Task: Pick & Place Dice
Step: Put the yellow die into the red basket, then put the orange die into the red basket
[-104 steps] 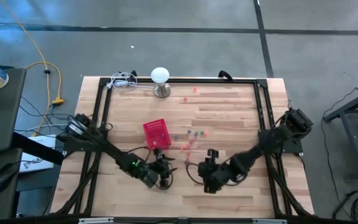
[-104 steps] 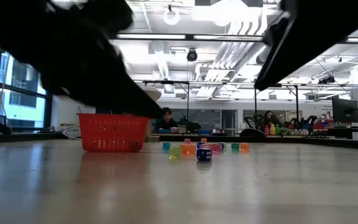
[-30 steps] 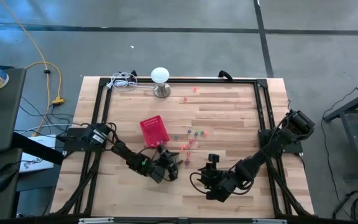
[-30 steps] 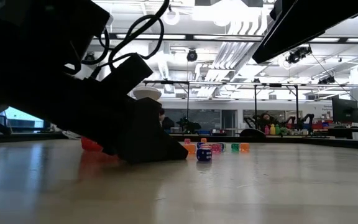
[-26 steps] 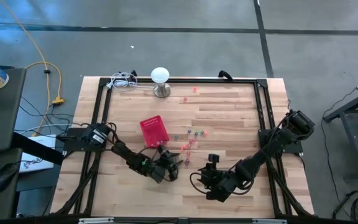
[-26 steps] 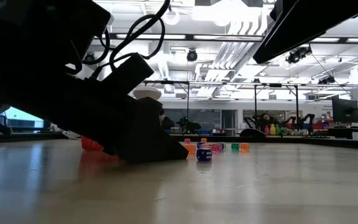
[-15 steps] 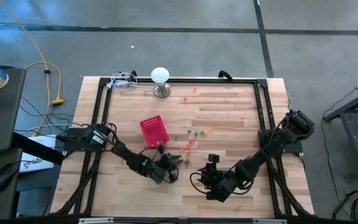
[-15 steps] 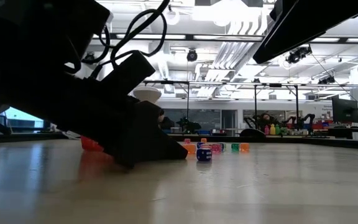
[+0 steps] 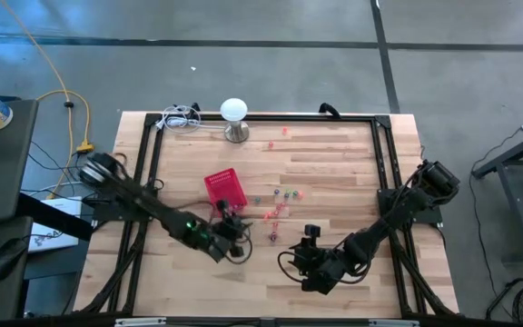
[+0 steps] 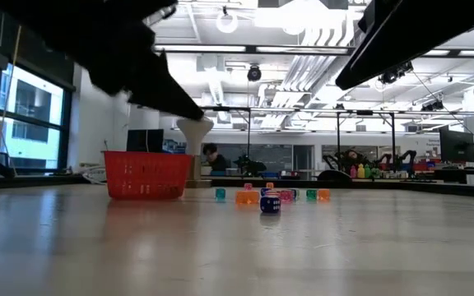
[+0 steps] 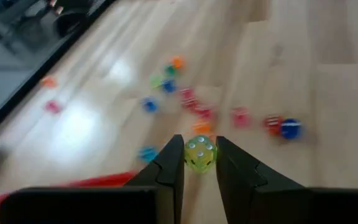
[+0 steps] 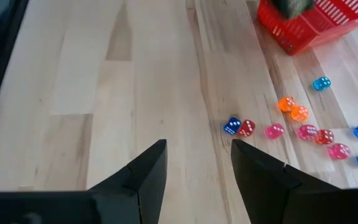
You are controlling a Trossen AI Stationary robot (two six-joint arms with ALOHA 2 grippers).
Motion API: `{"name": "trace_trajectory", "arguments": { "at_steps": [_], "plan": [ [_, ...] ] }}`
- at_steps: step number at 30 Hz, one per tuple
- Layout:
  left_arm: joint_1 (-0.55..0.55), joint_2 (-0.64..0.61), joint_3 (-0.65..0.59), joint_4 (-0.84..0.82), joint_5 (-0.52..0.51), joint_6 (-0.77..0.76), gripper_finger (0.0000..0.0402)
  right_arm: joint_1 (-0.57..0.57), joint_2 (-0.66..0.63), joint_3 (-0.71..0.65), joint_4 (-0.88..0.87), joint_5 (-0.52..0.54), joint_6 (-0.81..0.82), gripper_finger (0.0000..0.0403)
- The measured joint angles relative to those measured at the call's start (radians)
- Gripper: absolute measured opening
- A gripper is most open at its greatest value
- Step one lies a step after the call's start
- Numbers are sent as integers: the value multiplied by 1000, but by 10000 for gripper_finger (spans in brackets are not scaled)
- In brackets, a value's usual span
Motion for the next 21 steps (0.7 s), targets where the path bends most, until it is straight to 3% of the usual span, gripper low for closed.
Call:
{"name": "trace_trajectory", "arguments": {
  "at_steps": [3,10,21],
  "plan": [
    [52,-80,-1,-207,39,-116,61,-3,0,-14,41,-4,-12,169],
    [164,-126,0,-470,176,-316,73,-4,0,-31,83,-7,-20,169],
    [183,-118,1,-466,142,-324,135,-9,0,-31,97,-7,-37,169]
  ]
}}
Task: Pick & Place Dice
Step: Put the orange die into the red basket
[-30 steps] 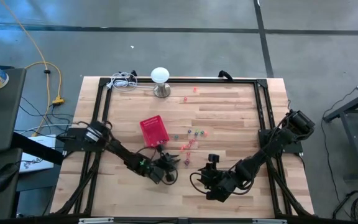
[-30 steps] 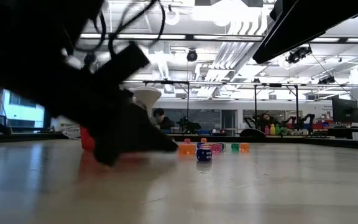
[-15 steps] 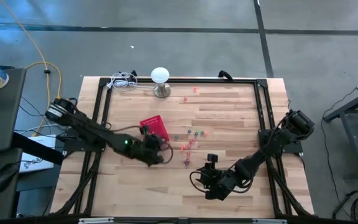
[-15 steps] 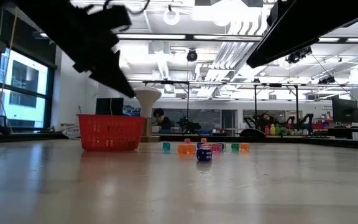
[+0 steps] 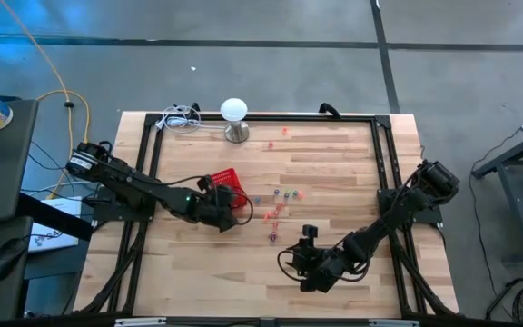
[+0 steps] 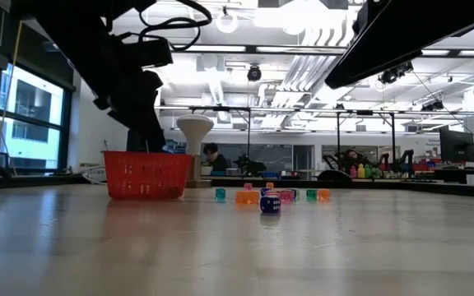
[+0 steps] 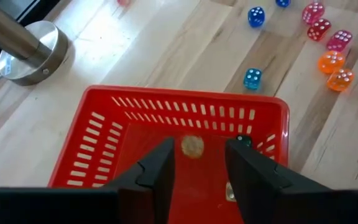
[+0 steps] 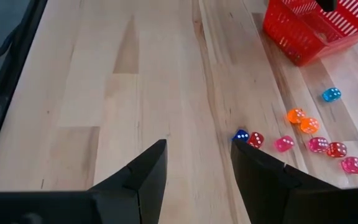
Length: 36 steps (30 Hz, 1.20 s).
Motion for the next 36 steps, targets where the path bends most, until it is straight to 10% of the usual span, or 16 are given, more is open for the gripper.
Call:
{"name": "trace_trajectory", "arguments": {
  "at_steps": [7,17,36],
  "plan": [
    [-21,-32,0,-6,-30,31,155,-8,0,1,-31,-14,21,169],
    [-178,-265,0,-87,96,18,156,-86,-20,-44,-518,69,438,169],
    [-419,-120,0,18,-76,-116,157,-248,-10,-533,303,274,384,169]
  ]
}}
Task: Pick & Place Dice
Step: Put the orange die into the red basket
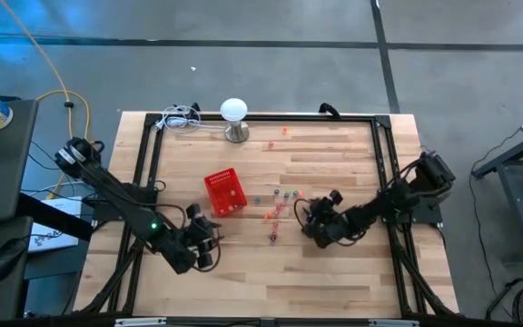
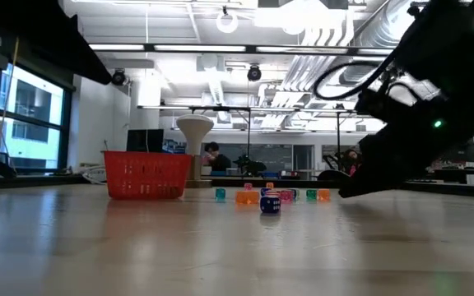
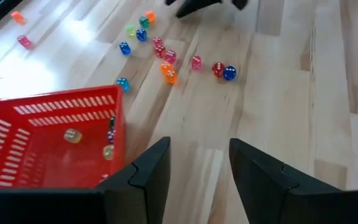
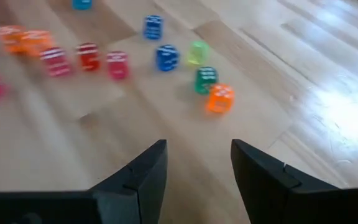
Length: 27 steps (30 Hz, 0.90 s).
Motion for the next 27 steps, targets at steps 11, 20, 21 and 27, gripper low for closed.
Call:
{"name": "trace_trajectory", "arguments": {
  "at_steps": [11,20,21,27],
  "plan": [
    [0,82,0,113,5,41,157,-143,0,-58,255,-128,-228,169],
    [-1,82,0,118,20,45,157,-233,0,-56,265,-203,-235,169],
    [-1,82,0,118,21,46,157,-236,0,-56,265,-204,-243,169],
    [-1,82,0,118,24,46,157,-258,-1,-56,273,-247,-285,165]
  ]
}}
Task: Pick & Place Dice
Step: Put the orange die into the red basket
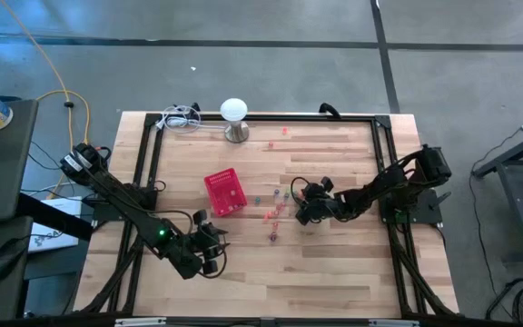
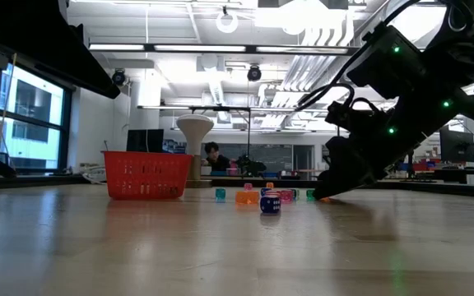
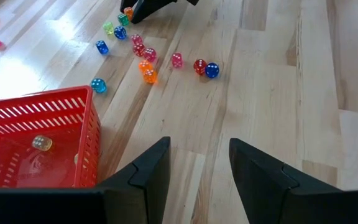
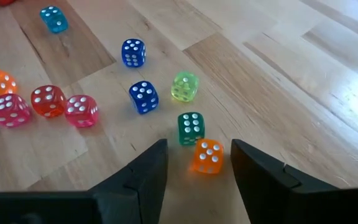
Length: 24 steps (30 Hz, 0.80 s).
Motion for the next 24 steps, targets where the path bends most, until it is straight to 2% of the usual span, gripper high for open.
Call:
{"name": "trace_trajectory", "arguments": {
  "at_steps": [15,20,24],
  "plan": [
    [0,0,0,0,1,1,157,46,0,1,-3,-42,29,36],
    [0,0,0,0,1,3,157,96,2,-2,54,-60,32,32],
    [0,0,0,-1,1,3,157,150,5,39,147,-166,34,33]
  ]
}}
